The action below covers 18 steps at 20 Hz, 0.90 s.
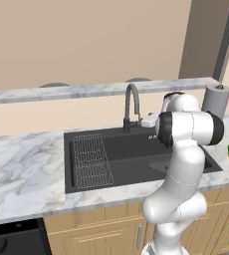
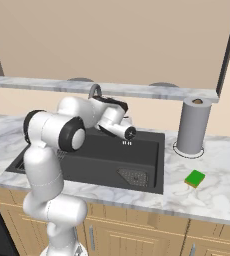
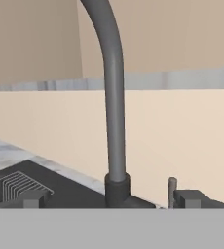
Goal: Soak the sponge with water for a few seconds and then drop it inside the sink.
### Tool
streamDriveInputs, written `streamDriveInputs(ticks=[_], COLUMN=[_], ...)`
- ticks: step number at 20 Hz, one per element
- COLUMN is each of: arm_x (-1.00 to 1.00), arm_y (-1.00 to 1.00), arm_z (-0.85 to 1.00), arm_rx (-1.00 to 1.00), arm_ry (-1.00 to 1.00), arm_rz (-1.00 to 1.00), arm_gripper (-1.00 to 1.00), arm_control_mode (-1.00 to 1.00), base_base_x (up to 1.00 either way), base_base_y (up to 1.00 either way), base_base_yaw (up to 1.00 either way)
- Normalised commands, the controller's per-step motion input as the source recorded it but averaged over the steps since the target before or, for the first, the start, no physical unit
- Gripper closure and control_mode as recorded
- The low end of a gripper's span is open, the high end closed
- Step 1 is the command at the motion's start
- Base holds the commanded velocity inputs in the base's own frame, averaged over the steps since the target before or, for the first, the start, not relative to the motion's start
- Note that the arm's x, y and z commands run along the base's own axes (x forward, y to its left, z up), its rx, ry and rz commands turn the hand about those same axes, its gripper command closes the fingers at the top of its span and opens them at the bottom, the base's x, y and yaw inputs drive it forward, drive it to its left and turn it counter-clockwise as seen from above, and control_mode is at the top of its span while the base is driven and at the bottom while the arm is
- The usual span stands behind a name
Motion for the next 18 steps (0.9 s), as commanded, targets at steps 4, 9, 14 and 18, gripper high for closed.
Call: streamDriveInputs(ticks=[4, 9, 14, 18], arm_x=[0.06, 0.03, 0.04, 0.11], arm_y=[0.00, 0.00, 0.00, 0.00], arm_z=[-0.17, -0.24, -0.28, -0.12], arm_rx=[0.00, 0.00, 0.00, 0.00], arm_ry=[-0.01, -0.06, -0.07, -0.08], arm_rz=[-0.02, 0.00, 0.00, 0.00], arm_gripper=[-1.00, -1.00, -1.00, -1.00], arm_control_mode=[-1.00, -1.00, -1.00, -1.00], base_base_x=[0.00, 0.00, 0.00, 0.00], base_base_y=[0.00, 0.00, 0.00, 0.00], base_base_yaw=[0.00, 0.00, 0.00, 0.00])
